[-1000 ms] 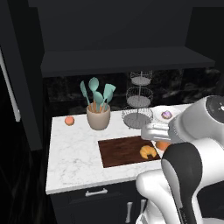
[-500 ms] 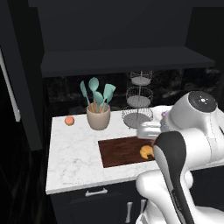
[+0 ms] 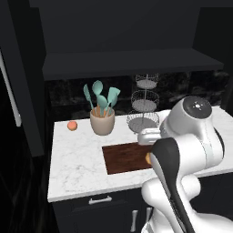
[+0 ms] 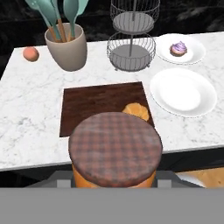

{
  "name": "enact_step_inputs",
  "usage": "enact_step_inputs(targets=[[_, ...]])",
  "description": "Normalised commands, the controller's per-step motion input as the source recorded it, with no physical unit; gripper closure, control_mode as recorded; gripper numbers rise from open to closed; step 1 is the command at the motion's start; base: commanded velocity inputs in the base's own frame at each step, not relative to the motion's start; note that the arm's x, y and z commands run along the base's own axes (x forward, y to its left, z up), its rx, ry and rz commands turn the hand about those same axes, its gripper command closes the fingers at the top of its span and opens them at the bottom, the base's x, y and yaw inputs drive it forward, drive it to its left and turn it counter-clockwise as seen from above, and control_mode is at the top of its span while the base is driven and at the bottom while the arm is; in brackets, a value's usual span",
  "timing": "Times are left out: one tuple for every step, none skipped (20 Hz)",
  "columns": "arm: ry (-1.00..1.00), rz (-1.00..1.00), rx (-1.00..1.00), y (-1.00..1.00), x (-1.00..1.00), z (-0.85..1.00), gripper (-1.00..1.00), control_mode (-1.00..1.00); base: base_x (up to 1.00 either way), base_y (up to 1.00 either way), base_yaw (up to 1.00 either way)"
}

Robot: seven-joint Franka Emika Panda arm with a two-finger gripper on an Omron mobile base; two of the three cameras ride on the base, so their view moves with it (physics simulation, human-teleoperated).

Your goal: From the different types of pastries on the counter, select a croissant and place it on the cutting board. Then retrieve a jar of jam from the cabinet and place it alongside the croissant on the cutting board.

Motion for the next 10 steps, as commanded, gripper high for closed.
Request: enact_step_inputs(targets=[[-0.23, 0.05, -0.03, -0.04, 0.0, -0.59, 1.0, -1.0, 0.0, 0.0, 0.0], [-0.23, 0.04, -0.01, -0.04, 0.03, -0.62, 1.0, -1.0, 0.0, 0.0, 0.0], [-0.25, 0.03, 0.0, -0.09, 0.0, -0.64, 1.0, -1.0, 0.0, 0.0, 0.0], [-0.25, 0.03, 0.0, -0.13, 0.03, -0.67, 1.0, -1.0, 0.0, 0.0, 0.0], [-0.25, 0.03, 0.0, -0.12, 0.03, -0.72, 1.0, -1.0, 0.0, 0.0, 0.0], [-0.23, 0.03, 0.0, -0.17, 0.03, -0.77, 1.0, -1.0, 0.0, 0.0, 0.0], [-0.28, 0.03, 0.0, -0.11, 0.04, -0.8, 1.0, -1.0, 0.0, 0.0, 0.0], [-0.29, 0.03, 0.0, -0.12, 0.03, -0.87, 1.0, -1.0, 0.0, 0.0, 0.0], [-0.3, 0.04, 0.0, -0.13, 0.03, -0.91, 1.0, -1.0, 0.0, 0.0, 0.0], [-0.31, 0.02, 0.0, -0.09, 0.01, -0.91, 1.0, -1.0, 0.0, 0.0, 0.0]])
